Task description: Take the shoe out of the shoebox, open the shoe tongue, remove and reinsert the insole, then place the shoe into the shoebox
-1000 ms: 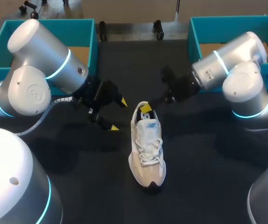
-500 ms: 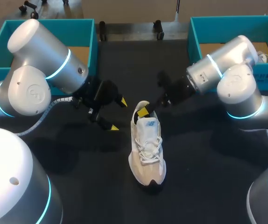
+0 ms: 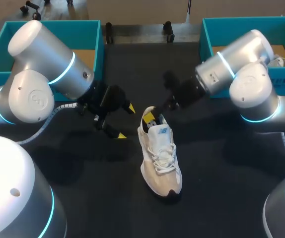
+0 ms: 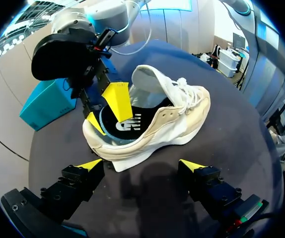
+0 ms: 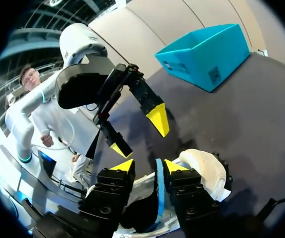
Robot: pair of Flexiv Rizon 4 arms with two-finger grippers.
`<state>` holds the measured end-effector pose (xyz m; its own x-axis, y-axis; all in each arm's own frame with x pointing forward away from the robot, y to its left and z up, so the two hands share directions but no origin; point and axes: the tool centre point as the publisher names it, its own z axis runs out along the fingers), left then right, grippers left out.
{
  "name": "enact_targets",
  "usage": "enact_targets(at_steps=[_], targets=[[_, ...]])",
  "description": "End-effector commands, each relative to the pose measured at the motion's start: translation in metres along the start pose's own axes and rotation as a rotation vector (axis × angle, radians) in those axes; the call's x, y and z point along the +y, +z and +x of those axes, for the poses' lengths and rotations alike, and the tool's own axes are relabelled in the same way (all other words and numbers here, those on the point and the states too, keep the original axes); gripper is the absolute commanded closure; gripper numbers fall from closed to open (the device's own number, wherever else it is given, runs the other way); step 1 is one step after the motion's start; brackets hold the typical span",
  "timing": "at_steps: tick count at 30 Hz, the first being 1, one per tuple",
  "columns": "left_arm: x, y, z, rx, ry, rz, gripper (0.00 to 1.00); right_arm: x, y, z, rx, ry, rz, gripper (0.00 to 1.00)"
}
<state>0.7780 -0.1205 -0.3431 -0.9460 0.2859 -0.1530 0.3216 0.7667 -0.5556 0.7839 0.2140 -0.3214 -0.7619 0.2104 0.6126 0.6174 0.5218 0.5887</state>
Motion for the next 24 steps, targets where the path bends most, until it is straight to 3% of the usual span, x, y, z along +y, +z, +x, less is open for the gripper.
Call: enact_targets(at_steps=[1, 17, 24], targets=[[-0.001, 0.000, 0.001, -0.001, 0.001, -0.005, 0.00, 0.004, -0.005, 0.006, -0.017, -0.015, -0.010, 0.60], [-0.001, 0.000, 0.001, -0.001, 0.001, -0.005, 0.00, 0.033, -0.013, 0.002, -0.027, -0.128, -0.019, 0.59], [-0.001, 0.000, 0.001, -0.001, 0.001, -0.005, 0.00, 0.041, -0.031, 0.015, -0.086, -0.142, -0.062, 0.63]])
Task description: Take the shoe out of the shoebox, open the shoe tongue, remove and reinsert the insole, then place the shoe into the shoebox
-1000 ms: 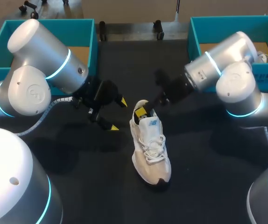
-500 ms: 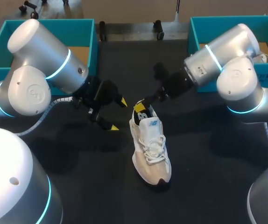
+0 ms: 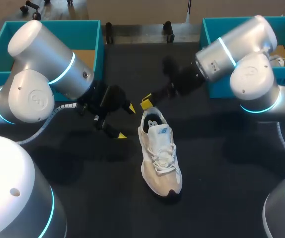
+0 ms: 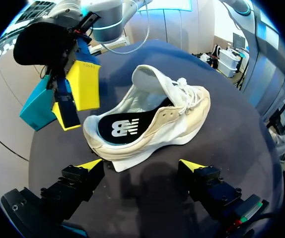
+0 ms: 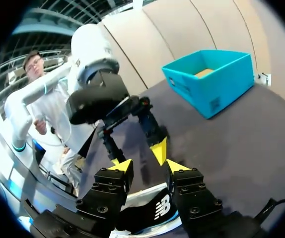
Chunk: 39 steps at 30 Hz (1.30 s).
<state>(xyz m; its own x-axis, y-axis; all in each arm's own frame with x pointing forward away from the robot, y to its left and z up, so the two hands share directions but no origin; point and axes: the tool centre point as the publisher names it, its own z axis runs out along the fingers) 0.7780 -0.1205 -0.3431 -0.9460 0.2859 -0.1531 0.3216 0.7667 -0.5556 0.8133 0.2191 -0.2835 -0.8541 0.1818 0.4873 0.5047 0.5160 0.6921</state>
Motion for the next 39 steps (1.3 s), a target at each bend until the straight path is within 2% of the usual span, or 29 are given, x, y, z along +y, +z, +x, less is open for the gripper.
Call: enact_targets(at_steps=[1, 8, 18, 19, 20, 22, 27, 29, 39], targets=[[-0.001, 0.000, 0.001, 0.000, 0.001, -0.006, 0.00, 0.000, -0.013, 0.014, -0.040, 0.014, -0.020, 0.64], [-0.001, 0.000, 0.001, 0.000, 0.001, -0.006, 0.00, 0.003, -0.028, 0.024, -0.100, 0.049, -0.012, 0.74], [-0.001, 0.000, 0.001, 0.000, 0.001, -0.006, 0.00, 0.011, -0.053, 0.032, -0.219, 0.137, 0.075, 0.77], [-0.001, 0.000, 0.001, 0.000, 0.001, -0.006, 0.00, 0.010, -0.054, 0.032, -0.231, 0.152, 0.087, 0.79], [-0.001, 0.000, 0.001, 0.000, 0.001, -0.006, 0.00, 0.010, -0.054, 0.033, -0.239, 0.164, 0.097, 0.89], [-0.001, 0.000, 0.001, 0.000, 0.001, -0.006, 0.00, 0.008, -0.055, 0.033, -0.255, 0.184, 0.107, 1.00], [-0.001, 0.000, 0.001, 0.000, 0.001, -0.006, 0.00, 0.004, -0.057, 0.033, -0.355, 0.274, 0.187, 1.00], [-0.001, 0.000, 0.001, 0.000, 0.001, -0.006, 0.00, 0.002, -0.058, 0.034, -0.471, 0.355, 0.294, 1.00], [-0.001, 0.000, 0.001, 0.000, 0.001, -0.006, 0.00, 0.002, -0.058, 0.034, -0.471, 0.355, 0.294, 1.00]])
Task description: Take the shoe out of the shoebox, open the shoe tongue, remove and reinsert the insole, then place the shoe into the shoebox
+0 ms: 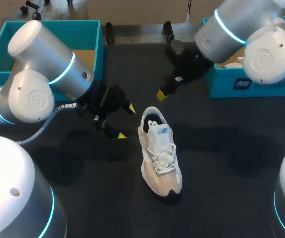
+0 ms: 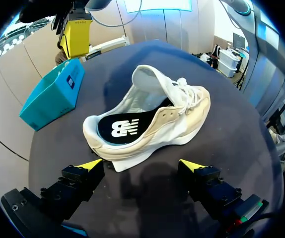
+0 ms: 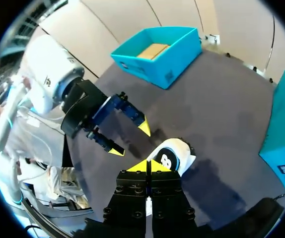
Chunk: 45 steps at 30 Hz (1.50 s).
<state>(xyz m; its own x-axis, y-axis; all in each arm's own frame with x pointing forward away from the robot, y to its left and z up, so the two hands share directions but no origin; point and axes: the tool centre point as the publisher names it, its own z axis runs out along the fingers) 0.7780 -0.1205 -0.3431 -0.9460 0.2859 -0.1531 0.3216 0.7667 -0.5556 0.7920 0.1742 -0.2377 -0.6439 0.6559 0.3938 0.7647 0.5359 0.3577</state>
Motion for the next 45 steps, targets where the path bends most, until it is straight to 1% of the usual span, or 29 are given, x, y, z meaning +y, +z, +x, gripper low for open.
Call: enact_targets(at_steps=[1, 3, 5, 6, 9, 11, 12, 14, 16, 21, 25, 28, 29, 31, 33, 38, 42, 45], targets=[[-0.001, 0.000, 0.001, 0.000, 0.001, -0.006, 0.00, 0.004, 0.000, 0.003, -0.077, 0.002, 0.036, 1.00], [-0.001, 0.000, 0.001, 0.000, 0.001, -0.006, 0.00, 0.004, 0.000, 0.003, -0.077, 0.002, 0.036, 1.00], [-0.004, -0.006, 0.003, -0.002, 0.009, 0.015, 0.00, 0.004, 0.000, 0.003, -0.077, 0.002, 0.036, 1.00], [-0.004, -0.012, 0.004, -0.001, 0.015, 0.038, 0.00, 0.004, 0.000, 0.003, -0.077, 0.002, 0.036, 1.00], [-0.002, -0.024, 0.003, -0.005, 0.012, 0.049, 0.00, 0.002, 0.012, -0.002, -0.159, 0.044, -0.009, 1.00], [0.000, -0.034, 0.002, 0.000, 0.007, 0.061, 0.00, 0.001, 0.015, -0.004, -0.269, 0.074, 0.026, 1.00], [0.000, -0.039, 0.001, 0.005, 0.006, 0.068, 0.00, 0.000, 0.016, -0.005, -0.302, 0.088, 0.032, 1.00], [0.001, -0.045, 0.000, 0.013, -0.006, 0.067, 0.00, 0.000, 0.016, -0.006, -0.346, 0.113, 0.030, 1.00], [0.001, -0.051, -0.001, 0.022, -0.010, 0.060, 0.00, -0.001, 0.020, -0.008, -0.378, 0.134, 0.050, 1.00], [0.000, -0.073, -0.006, 0.039, -0.009, 0.063, 0.00, -0.004, 0.032, -0.009, -0.408, 0.185, 0.061, 1.00], [0.003, -0.089, -0.010, 0.025, -0.024, 0.057, 0.00, -0.012, 0.042, -0.007, -0.432, 0.240, 0.052, 1.00], [0.006, -0.100, -0.014, 0.013, -0.034, 0.053, 0.00, -0.018, 0.054, -0.005, -0.478, 0.275, 0.086, 1.00], [0.008, -0.103, -0.015, 0.011, -0.034, 0.052, 0.00, -0.019, 0.057, -0.004, -0.485, 0.283, 0.086, 1.00], [0.010, -0.106, -0.017, 0.008, -0.033, 0.050, 0.00, -0.021, 0.063, -0.003, -0.506, 0.300, 0.101, 1.00], [0.013, -0.109, -0.021, 0.007, -0.035, 0.047, 0.00, -0.023, 0.067, -0.002, -0.537, 0.320, 0.134, 1.00], [0.019, -0.115, -0.031, 0.010, -0.036, 0.036, 0.00, -0.029, 0.079, -0.002, -0.541, 0.362, 0.148, 1.00], [0.024, -0.125, -0.042, 0.004, -0.061, 0.034, 0.00, -0.034, 0.087, -0.002, -0.539, 0.387, 0.152, 1.00], [0.027, -0.128, -0.045, -0.002, -0.086, 0.036, 0.00, -0.040, 0.093, -0.004, -0.548, 0.405, 0.156, 1.00]])
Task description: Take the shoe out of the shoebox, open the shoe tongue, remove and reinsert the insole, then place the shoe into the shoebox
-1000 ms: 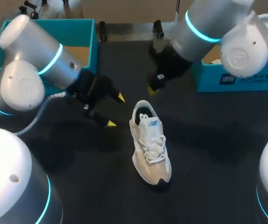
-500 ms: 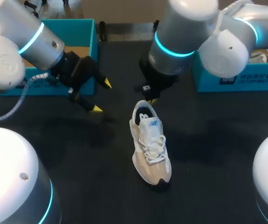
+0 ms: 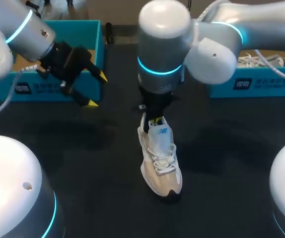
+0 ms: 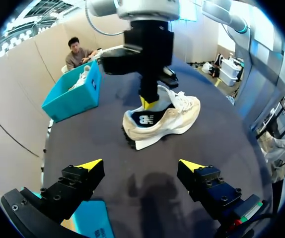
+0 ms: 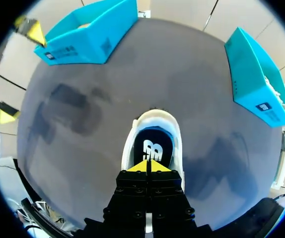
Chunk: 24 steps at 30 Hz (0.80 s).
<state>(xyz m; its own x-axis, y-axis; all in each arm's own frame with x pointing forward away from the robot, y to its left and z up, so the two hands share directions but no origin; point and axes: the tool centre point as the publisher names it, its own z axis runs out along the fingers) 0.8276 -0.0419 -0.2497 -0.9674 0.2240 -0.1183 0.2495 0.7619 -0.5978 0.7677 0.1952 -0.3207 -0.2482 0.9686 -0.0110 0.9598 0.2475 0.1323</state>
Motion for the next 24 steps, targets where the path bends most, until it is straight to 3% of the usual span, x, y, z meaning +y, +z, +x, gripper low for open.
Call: enact_targets(at_steps=[1, 11, 24], targets=[[0.003, -0.006, -0.007, 0.002, -0.016, -0.007, 0.00, -0.003, 0.014, 0.004, -0.024, 0.023, 0.003, 1.00], [0.004, -0.007, -0.009, 0.000, -0.020, 0.001, 0.00, -0.013, 0.028, 0.002, -0.045, 0.058, 0.045, 1.00], [0.004, -0.007, -0.009, 0.000, -0.020, 0.001, 0.00, -0.018, 0.061, 0.003, -0.066, 0.067, 0.105, 1.00]])
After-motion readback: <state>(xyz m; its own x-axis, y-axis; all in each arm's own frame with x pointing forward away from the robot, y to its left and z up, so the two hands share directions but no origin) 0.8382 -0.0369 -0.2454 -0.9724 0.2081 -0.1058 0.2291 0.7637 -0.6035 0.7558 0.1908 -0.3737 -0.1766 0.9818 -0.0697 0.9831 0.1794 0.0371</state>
